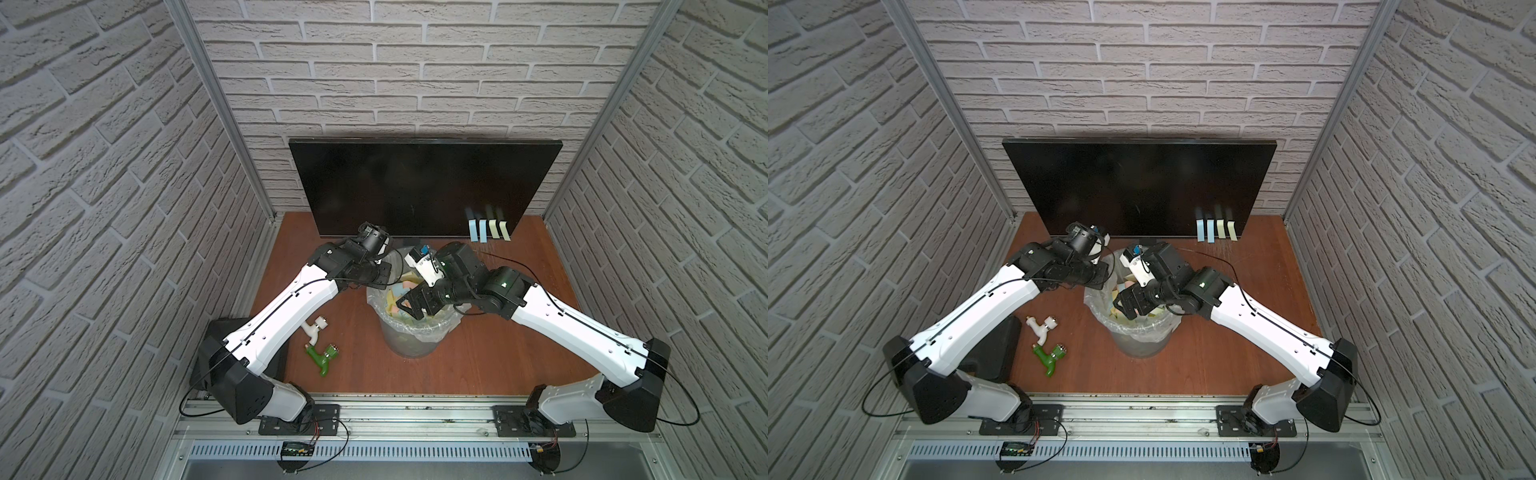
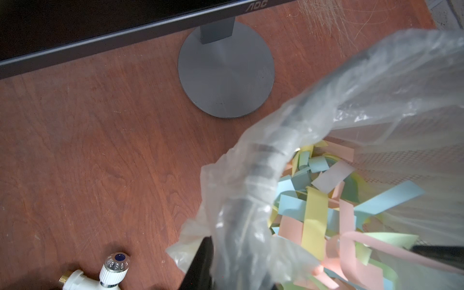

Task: Remove the sticky note from the monitor
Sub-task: Place the sticky note in the trash bin.

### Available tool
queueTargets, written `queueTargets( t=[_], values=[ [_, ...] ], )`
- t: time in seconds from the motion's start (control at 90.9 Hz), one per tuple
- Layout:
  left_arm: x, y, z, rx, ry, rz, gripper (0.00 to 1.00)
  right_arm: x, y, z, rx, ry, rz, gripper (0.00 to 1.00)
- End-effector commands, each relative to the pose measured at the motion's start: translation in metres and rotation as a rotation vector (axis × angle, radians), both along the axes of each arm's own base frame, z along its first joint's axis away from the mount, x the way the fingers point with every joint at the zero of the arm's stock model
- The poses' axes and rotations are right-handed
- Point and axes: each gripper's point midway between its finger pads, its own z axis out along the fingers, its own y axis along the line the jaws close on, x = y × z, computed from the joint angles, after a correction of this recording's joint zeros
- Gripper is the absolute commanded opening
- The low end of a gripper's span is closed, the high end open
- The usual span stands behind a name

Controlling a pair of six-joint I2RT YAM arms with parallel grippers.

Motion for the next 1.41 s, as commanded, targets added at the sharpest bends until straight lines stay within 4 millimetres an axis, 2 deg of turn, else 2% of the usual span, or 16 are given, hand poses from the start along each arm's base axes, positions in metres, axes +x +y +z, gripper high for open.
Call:
queueTargets(
  t=[0.0,0.066,0.253,0.319,0.374,0.44,0.55,0.638,0.748,0.814,0.913,0.957,1.111,1.397],
  values=[
    [-0.002,-0.002,0.011,-0.022,-0.032,-0.006,0.28,0.0,-0.002,0.024,0.095,-0.056,-0.006,0.92],
    [-0.001,-0.001,0.014,-0.026,-0.038,-0.005,0.33,0.001,-0.007,0.025,0.122,-0.051,-0.02,0.92],
    [-0.003,-0.002,0.034,-0.052,-0.079,-0.014,0.57,0.003,-0.014,0.027,0.194,-0.015,-0.031,0.92],
    [-0.004,-0.002,0.043,-0.064,-0.094,-0.019,0.63,0.001,-0.014,0.028,0.216,-0.006,-0.023,0.91],
    [-0.005,-0.003,0.051,-0.081,-0.106,-0.024,0.64,0.0,-0.013,0.03,0.23,-0.003,-0.017,0.91],
    [-0.006,-0.006,0.06,-0.101,-0.119,-0.035,0.61,0.0,-0.012,0.03,0.239,0.001,-0.013,0.91],
    [-0.008,-0.007,0.077,-0.13,-0.147,-0.041,0.5,0.0,-0.011,0.029,0.243,0.004,-0.011,0.9],
    [-0.011,-0.009,0.091,-0.16,-0.168,-0.057,0.48,0.0,-0.01,0.031,0.255,0.004,-0.009,0.9],
    [-0.015,-0.023,0.101,-0.22,-0.173,-0.118,0.45,-0.002,-0.007,0.036,0.279,0.001,0.006,0.9],
    [-0.017,-0.033,0.102,-0.249,-0.161,-0.156,0.4,-0.003,-0.006,0.037,0.287,0.0,0.012,0.9],
    [-0.017,-0.045,0.1,-0.282,-0.144,-0.194,0.26,-0.004,-0.006,0.039,0.297,-0.003,0.017,0.9],
    [-0.018,-0.05,0.099,-0.3,-0.137,-0.212,0.23,-0.005,-0.006,0.041,0.303,-0.004,0.021,0.9],
    [-0.021,-0.07,0.091,-0.328,-0.11,-0.279,0.22,-0.008,-0.005,0.043,0.322,-0.002,0.037,0.89],
    [-0.023,-0.087,0.076,-0.339,-0.06,-0.324,0.22,-0.013,-0.006,0.051,0.35,-0.013,0.055,0.89]
  ],
)
